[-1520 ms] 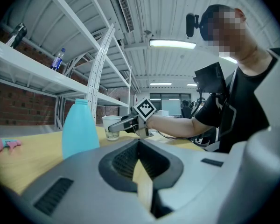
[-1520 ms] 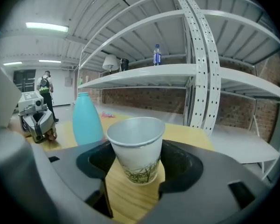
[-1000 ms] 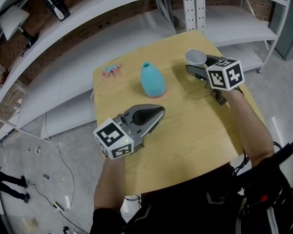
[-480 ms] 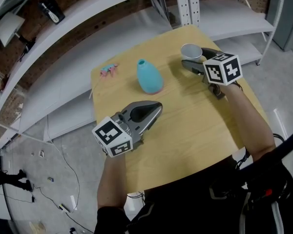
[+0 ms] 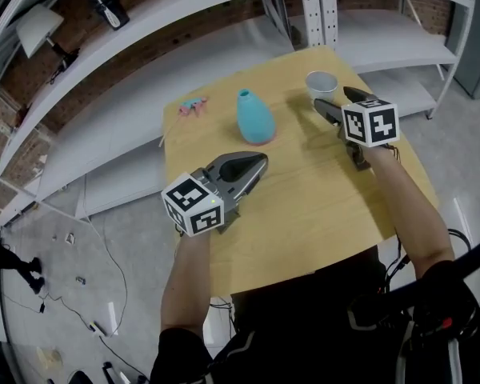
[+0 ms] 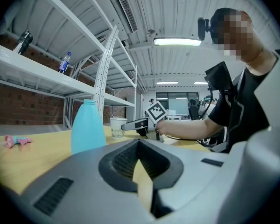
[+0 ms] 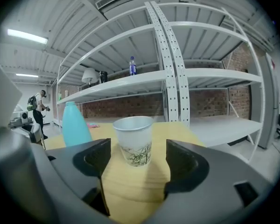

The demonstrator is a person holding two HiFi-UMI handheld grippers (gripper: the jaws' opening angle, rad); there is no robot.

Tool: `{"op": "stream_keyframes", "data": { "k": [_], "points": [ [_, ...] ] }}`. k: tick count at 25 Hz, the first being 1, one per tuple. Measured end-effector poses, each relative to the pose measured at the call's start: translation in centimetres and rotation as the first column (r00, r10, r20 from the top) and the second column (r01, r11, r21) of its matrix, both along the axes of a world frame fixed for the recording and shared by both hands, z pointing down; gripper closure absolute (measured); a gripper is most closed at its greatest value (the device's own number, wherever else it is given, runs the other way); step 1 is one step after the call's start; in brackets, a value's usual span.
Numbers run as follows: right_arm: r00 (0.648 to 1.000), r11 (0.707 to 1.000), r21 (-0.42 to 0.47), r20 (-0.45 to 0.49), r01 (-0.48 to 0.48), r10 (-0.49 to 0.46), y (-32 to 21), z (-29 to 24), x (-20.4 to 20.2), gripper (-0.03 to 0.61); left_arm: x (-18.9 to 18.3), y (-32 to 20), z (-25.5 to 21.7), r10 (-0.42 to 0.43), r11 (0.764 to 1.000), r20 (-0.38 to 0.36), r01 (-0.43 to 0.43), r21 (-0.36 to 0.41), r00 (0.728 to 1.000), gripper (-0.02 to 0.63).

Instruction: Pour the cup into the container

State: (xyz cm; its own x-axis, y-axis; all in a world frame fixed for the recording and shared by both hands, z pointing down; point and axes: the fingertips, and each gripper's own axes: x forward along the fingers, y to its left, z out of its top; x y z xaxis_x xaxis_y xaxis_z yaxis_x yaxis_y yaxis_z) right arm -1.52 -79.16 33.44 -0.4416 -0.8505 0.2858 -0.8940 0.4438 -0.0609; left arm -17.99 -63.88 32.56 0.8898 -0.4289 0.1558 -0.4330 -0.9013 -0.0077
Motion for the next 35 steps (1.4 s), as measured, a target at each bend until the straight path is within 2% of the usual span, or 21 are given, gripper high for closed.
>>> {"op": "stream_keyframes", "data": {
  "k": [4,5,6,8,10,12,15,19,22,23,27,30,35],
  "points": [
    [1.000,1.000,-0.001,0.001,0.016,-0.016,2.6,0.1,0.0,0.213,-0.5,0.0,0.1,-0.042,0.999,0.003,0.042,-0.011,0.999,0.612],
    [1.000,1.000,0.004,0.003,0.014,-0.014,3.4,0.1,0.1,0.233,-0.7,0.3,0.4,-0.051,0.998,0.015,0.051,-0.026,0.999,0.612],
    [1.000,1.000,0.011,0.006,0.004,-0.004,4.1,0.1,0.2,0.283,-0.8,0.8,0.7,-0.059,0.997,0.032,0.061,-0.047,0.998,0.612],
    [1.000,1.000,0.018,0.009,-0.023,0.023,5.5,0.0,0.8,0.427,-1.0,2.2,0.9,-0.088,0.993,0.045,0.091,-0.069,0.995,0.612],
    [0.999,0.999,0.026,0.011,-0.031,0.031,7.0,-0.2,1.5,0.497,-0.9,3.5,0.2,-0.133,0.989,0.007,0.133,-0.057,0.991,0.612],
    [0.999,0.998,0.055,0.017,-0.041,0.040,8.7,-0.5,2.3,0.575,-1.3,5.0,-0.8,-0.216,0.976,-0.057,0.215,-0.035,0.975,0.612],
    [1.000,0.997,0.071,0.030,-0.012,0.010,12.0,-0.7,2.8,0.577,-3.0,7.9,-2.6,-0.384,0.922,-0.164,0.386,-0.023,0.909,0.612],
    [0.997,0.992,0.100,-0.008,0.083,-0.083,17.7,-1.9,2.9,0.577,-2.1,13.5,-4.3,-0.450,0.885,-0.238,0.465,0.005,0.861,0.612],
    [0.993,0.983,0.144,-0.021,0.115,-0.113,23.2,-3.1,3.6,0.577,-1.3,18.5,-4.4,-0.537,0.830,-0.283,0.558,-0.007,0.795,0.612],
    [0.991,0.980,0.150,-0.008,0.131,-0.131,25.2,-3.3,3.6,0.577,-0.9,20.2,-4.2,-0.552,0.819,-0.287,0.573,-0.011,0.783,0.612],
    [0.983,0.967,0.179,-0.001,0.179,-0.182,32.7,-3.5,3.7,0.577,1.4,26.5,-3.3,-0.554,0.819,-0.264,0.573,-0.005,0.789,0.612],
    [0.979,0.962,0.189,0.009,0.197,-0.203,37.8,-3.4,4.3,0.577,2.8,30.6,-3.1,-0.563,0.815,-0.263,0.579,-0.017,0.784,0.612],
    [0.974,0.958,0.196,0.053,0.208,-0.222,47.7,-3.0,5.5,0.577,5.4,40.1,-2.4,-0.559,0.818,-0.209,0.575,0.019,0.802,0.612]
  ]
}}
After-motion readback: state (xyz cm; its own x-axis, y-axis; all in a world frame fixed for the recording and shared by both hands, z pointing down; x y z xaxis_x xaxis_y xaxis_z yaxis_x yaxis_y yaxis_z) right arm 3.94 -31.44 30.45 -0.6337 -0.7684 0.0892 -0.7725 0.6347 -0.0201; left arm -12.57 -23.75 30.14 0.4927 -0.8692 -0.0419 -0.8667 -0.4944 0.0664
